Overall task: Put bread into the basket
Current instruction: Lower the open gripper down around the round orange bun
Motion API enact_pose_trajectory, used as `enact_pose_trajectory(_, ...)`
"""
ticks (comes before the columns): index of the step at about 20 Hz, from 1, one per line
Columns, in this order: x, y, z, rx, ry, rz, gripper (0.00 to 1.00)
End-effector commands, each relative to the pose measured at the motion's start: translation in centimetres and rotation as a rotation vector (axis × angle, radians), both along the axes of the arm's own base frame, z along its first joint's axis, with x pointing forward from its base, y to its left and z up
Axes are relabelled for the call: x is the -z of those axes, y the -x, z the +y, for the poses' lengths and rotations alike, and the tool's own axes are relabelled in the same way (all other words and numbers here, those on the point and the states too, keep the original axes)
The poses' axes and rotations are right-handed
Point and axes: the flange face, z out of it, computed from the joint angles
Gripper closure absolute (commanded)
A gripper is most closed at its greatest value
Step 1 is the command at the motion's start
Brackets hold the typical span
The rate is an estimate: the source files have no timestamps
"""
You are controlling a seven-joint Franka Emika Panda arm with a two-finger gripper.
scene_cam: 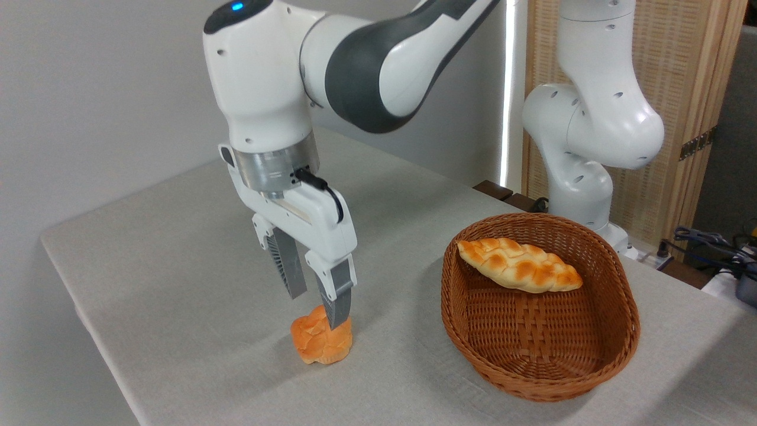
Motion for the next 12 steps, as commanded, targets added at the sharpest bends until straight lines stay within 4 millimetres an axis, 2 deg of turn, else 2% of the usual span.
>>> enact_pose_trajectory(1, 2.0, -0.1, 0.0, -0.012, -0.004, -0.026, 0.0)
enact_pose_trajectory(6, 3.7, -0.1, -0.1, -0.011, -0.004, -0.003, 0.0)
enact_pose_trajectory(12, 3.8, -0.2, -0.1, -0.015, 0.005, -0.014, 0.0)
